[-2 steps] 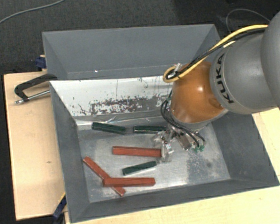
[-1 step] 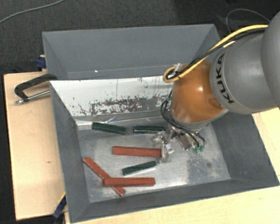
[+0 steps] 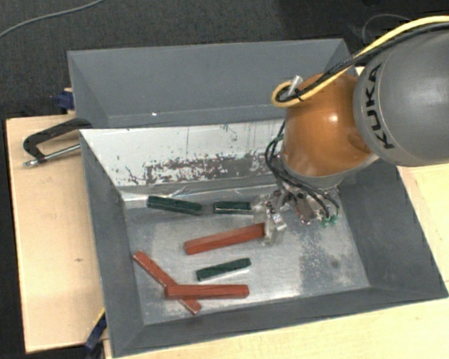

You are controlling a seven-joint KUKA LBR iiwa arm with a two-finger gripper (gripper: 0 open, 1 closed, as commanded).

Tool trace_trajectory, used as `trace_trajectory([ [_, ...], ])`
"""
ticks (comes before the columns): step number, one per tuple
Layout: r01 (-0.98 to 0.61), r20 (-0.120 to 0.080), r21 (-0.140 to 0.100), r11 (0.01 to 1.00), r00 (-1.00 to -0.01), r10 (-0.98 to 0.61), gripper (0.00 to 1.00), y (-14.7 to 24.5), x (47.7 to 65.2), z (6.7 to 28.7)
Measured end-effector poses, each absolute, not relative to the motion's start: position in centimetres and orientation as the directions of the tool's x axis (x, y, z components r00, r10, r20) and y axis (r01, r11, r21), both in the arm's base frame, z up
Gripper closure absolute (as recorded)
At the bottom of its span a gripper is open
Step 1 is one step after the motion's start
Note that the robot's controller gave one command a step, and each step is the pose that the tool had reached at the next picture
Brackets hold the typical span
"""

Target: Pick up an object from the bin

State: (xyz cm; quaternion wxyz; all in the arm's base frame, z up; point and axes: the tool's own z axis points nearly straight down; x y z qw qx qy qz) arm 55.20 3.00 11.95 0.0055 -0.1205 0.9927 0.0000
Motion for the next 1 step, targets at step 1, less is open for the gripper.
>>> trace_trajectory([
  [1, -0.571, -0.012, -0.006, 0.821, -0.821, -0.571, 1.00, 2.53, 55.98, 24.83],
])
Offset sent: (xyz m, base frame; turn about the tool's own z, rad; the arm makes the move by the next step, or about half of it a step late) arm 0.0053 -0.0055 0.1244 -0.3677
